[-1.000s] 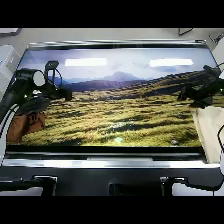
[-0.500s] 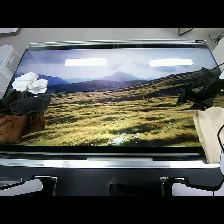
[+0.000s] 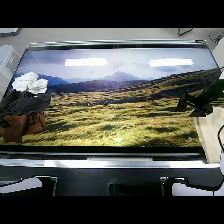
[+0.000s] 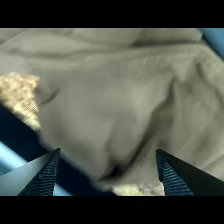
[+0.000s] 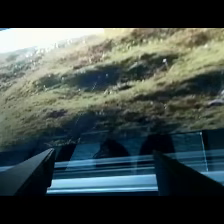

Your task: Fold the clothes and pants, and hang the long-sleeved shirts on hangers.

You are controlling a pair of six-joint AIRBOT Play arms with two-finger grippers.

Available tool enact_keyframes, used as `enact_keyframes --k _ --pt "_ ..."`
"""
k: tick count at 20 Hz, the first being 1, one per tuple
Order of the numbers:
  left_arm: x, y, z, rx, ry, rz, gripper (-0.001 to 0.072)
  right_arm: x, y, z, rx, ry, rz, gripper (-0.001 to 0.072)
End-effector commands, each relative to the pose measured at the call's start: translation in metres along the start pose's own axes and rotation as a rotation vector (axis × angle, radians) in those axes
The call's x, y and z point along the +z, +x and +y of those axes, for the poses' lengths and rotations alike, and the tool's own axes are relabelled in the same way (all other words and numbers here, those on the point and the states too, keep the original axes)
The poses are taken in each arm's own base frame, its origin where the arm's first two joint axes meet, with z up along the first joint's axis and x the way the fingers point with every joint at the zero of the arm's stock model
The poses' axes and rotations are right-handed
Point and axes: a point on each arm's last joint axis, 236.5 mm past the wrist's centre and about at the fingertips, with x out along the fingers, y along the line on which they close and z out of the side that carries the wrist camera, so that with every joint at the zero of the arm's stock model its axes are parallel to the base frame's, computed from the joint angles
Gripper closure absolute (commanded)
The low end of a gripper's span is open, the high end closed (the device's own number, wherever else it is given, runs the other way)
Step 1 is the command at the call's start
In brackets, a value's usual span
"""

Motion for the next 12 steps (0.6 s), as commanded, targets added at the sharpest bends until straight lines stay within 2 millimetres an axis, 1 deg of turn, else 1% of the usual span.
enact_keyframes --k 1,2,5,8,9,10,11,12 --pt "0.003 0.029 -0.017 -0.106 0.028 0.008 -0.0002 -0.017 0.000 0.008 0.033 0.039 0.071 0.0034" --pt "-0.001 0.034 -0.014 -0.097 0.035 0.025 -0.0001 -0.019 -0.001 0.012 0.046 0.043 0.081 0.0034" --pt "-0.004 0.039 0.003 -0.046 0.038 0.045 0.0001 -0.026 -0.003 0.020 0.080 0.033 0.106 0.0034" --pt "-0.011 0.049 0.001 -0.050 0.030 0.068 0.0012 -0.027 -0.008 0.021 0.080 0.029 0.088 0.0034" --pt "-0.017 0.054 -0.001 -0.057 0.028 0.088 0.0122 -0.028 -0.010 0.021 0.080 0.027 0.081 0.0034" --pt "-0.022 0.059 -0.004 -0.070 0.019 0.104 0.0281 -0.028 -0.012 0.022 0.080 0.024 0.074 0.0034" --pt "-0.028 0.061 -0.008 -0.088 0.009 0.122 0.0489 -0.028 -0.014 0.022 0.080 0.020 0.066 0.0034" --pt "-0.034 0.060 -0.011 -0.099 0.008 0.143 0.0645 -0.028 -0.016 0.022 0.080 0.019 0.057 0.0034"
